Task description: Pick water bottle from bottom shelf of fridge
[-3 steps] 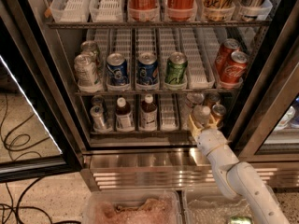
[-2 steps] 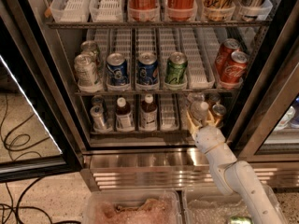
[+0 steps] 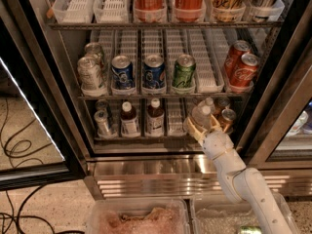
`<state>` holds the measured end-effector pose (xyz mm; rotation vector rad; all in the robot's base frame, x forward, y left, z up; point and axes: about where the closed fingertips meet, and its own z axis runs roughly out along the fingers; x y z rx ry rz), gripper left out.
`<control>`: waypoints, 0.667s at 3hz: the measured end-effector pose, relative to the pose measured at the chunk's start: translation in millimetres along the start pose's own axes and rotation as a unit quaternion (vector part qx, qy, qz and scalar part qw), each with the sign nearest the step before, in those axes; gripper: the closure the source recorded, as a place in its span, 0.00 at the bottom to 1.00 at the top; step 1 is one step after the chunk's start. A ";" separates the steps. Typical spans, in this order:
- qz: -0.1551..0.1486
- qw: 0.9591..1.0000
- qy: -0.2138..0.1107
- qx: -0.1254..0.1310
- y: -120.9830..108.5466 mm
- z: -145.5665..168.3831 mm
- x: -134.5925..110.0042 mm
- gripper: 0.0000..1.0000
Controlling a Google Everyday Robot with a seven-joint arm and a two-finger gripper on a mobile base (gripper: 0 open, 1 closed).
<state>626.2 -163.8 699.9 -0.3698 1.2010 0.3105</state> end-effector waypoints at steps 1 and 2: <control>-0.017 0.999 0.004 -0.040 13.7 0.3 -4.8 1.00; -0.042 0.989 0.036 -0.135 52.7 -30.7 -16.5 1.00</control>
Offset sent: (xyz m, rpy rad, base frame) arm -0.1471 0.0550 -0.0073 -0.4196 0.0765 0.4528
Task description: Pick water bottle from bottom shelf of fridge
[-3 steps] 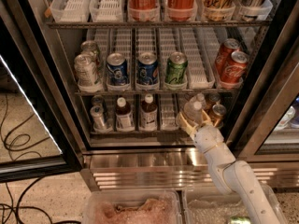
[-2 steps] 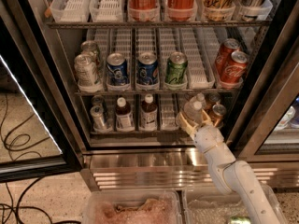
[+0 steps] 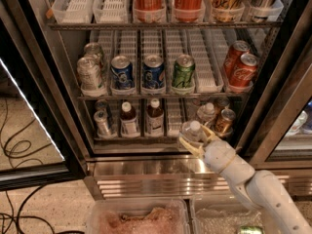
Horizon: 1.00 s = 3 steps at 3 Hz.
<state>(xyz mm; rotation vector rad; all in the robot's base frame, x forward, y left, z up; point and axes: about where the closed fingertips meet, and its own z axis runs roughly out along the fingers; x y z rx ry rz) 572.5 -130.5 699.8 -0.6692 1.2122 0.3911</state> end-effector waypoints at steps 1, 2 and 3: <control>-0.017 0.997 0.030 -0.066 47.4 -35.6 -13.6 1.00; -0.015 0.992 0.054 -0.111 89.0 -68.5 -20.3 1.00; -0.002 0.992 0.061 -0.109 100.0 -78.7 -27.6 1.00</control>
Offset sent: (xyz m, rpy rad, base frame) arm -0.1740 0.0298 -0.0322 -0.2250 0.1339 0.2577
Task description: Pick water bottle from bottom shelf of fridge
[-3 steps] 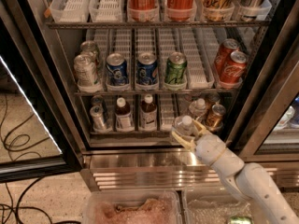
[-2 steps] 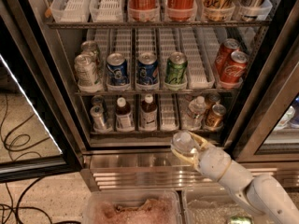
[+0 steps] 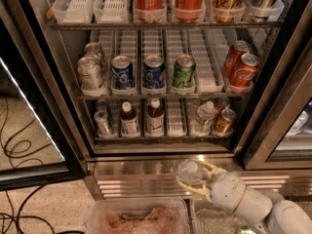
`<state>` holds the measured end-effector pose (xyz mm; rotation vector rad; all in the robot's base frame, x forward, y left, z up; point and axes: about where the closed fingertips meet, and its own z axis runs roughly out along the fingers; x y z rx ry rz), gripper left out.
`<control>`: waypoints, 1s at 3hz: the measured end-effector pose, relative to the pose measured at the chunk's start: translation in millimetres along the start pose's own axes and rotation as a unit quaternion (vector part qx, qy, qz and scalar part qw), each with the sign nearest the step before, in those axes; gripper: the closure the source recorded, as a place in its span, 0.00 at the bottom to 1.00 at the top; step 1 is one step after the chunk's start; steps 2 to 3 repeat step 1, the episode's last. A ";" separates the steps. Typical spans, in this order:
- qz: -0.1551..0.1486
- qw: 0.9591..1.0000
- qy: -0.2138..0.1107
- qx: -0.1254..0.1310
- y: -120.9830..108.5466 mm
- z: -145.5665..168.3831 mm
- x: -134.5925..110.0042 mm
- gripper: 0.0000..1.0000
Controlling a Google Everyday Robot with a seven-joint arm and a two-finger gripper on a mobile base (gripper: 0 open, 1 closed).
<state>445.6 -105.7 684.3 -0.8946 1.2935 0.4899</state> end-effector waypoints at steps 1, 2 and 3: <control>0.000 1.000 0.000 0.000 0.0 0.0 0.0 1.00; 0.000 1.000 0.000 0.000 0.0 0.0 0.0 1.00; 0.000 1.000 0.000 0.000 0.0 0.0 0.0 1.00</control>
Offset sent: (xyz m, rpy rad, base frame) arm 0.0000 0.0000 0.0000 0.0000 0.0000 0.0000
